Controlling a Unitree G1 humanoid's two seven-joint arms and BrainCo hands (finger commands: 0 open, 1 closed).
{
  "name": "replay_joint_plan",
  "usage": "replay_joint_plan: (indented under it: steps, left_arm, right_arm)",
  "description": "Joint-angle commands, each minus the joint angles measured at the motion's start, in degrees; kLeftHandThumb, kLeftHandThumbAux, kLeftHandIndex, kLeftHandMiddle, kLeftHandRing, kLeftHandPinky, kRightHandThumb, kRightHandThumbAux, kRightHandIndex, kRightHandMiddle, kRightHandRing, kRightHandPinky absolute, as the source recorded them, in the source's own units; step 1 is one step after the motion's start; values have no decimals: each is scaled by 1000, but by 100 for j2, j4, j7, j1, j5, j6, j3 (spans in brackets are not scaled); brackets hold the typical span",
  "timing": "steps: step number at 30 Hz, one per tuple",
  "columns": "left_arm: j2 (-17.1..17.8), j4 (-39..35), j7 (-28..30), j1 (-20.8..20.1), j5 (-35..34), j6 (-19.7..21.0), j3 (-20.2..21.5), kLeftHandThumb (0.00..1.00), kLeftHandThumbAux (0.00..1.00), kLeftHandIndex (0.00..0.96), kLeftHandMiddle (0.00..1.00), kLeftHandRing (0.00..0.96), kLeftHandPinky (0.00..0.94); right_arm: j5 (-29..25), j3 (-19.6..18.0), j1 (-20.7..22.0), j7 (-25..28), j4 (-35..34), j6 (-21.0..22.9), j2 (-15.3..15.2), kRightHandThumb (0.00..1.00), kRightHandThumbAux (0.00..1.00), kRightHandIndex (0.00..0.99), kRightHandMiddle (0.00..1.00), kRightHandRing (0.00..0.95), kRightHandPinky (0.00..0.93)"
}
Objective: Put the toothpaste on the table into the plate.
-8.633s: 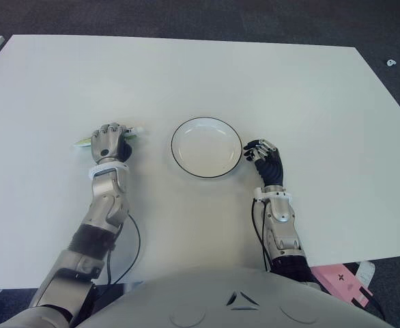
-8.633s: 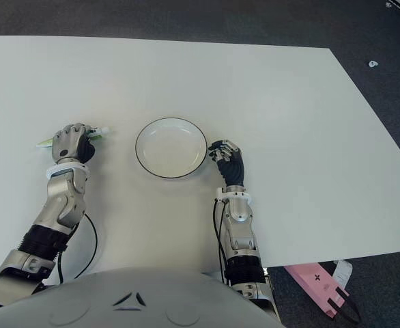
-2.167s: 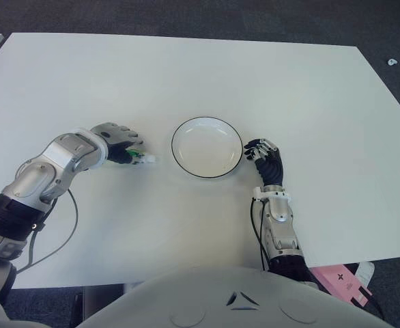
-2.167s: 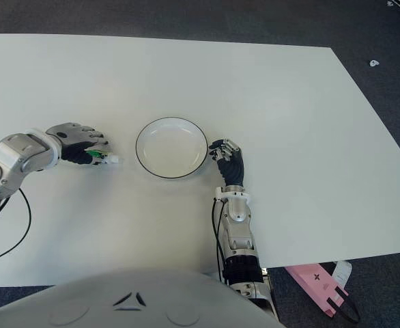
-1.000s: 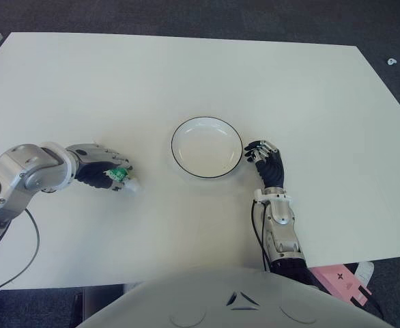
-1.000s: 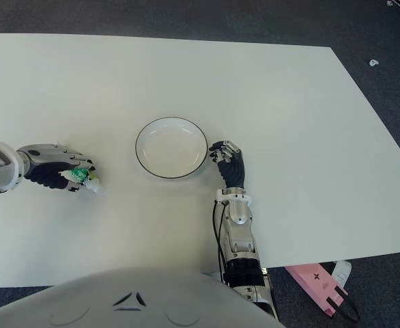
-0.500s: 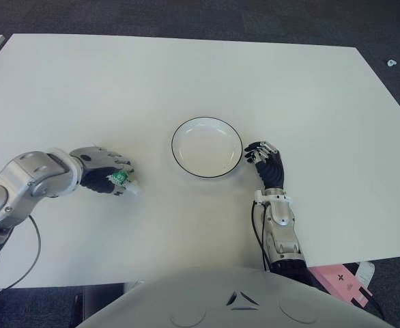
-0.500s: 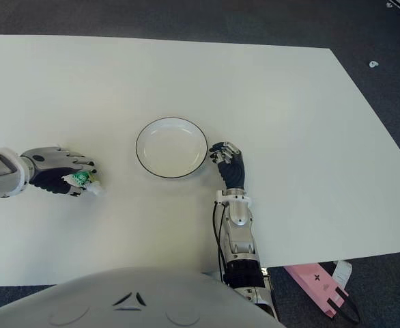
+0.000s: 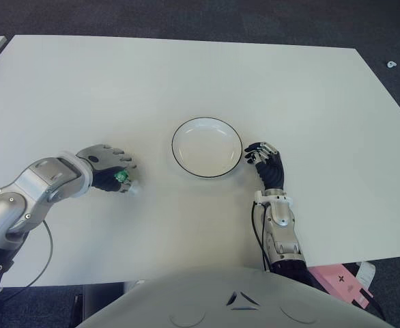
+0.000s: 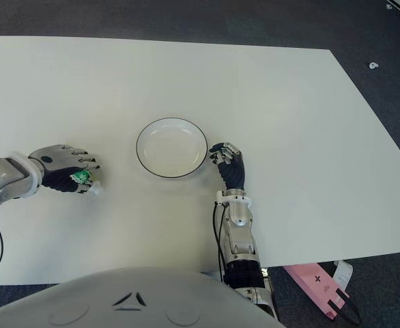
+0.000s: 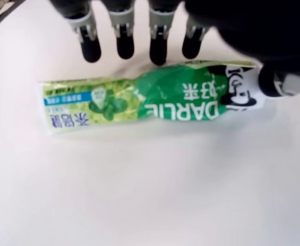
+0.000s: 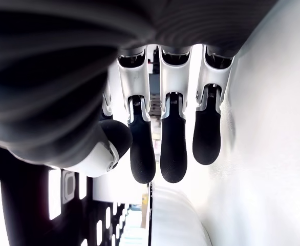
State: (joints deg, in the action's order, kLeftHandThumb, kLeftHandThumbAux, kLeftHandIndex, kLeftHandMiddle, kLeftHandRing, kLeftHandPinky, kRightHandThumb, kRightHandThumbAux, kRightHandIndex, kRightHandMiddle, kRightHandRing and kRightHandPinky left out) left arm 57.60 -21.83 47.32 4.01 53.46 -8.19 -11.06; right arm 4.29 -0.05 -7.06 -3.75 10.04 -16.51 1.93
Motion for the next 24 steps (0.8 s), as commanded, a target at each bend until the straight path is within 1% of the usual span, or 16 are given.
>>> replay_joint_plan:
  steps: [1, 4, 8, 10, 13, 16, 22, 24]
  left_arm:
    - [-129, 300, -7, 271, 369, 70, -287, 421, 170, 0, 0, 0, 0]
    - [-119, 308, -45, 277, 501, 83, -325, 421, 170, 0, 0, 0, 0]
    - [-428, 1028, -498, 14, 1069, 52, -802, 416, 175, 0, 0, 0, 0]
    - [-457, 1142, -597, -31, 1221, 40, -894, 412, 177, 0, 0, 0, 0]
    - [-330, 1004, -622, -4, 1375, -14, -894, 399, 181, 0, 0, 0, 0]
    - [-293, 1038, -771, -21, 1608, -65, -974, 390, 193, 0, 0, 0, 0]
    - [-287, 1113, -979, -49, 1891, -127, -1075, 394, 234, 0, 0, 0, 0]
    - [-345, 1309, -1224, -107, 2127, -153, -1225, 399, 245, 0, 0, 0, 0]
  right_arm:
    - [-10, 1, -262, -8, 106, 369, -10, 708, 731, 428, 492, 510, 508]
    - [-19, 0, -291, 13, 67, 398, -22, 708, 731, 428, 494, 507, 505]
    - [-48, 0, -309, 42, 57, 357, -30, 708, 730, 429, 497, 506, 507]
    - [-67, -3, -322, 57, 51, 327, -34, 708, 730, 429, 498, 506, 510]
    - [-86, -12, -320, 72, 70, 278, -35, 707, 730, 429, 500, 507, 512]
    - [-81, -19, -311, 69, 90, 229, -35, 707, 730, 429, 502, 509, 511]
    - [-89, -24, -318, 75, 53, 286, -35, 708, 730, 429, 499, 511, 512]
    - [-75, -23, -339, 70, 13, 302, -44, 708, 730, 429, 498, 509, 507]
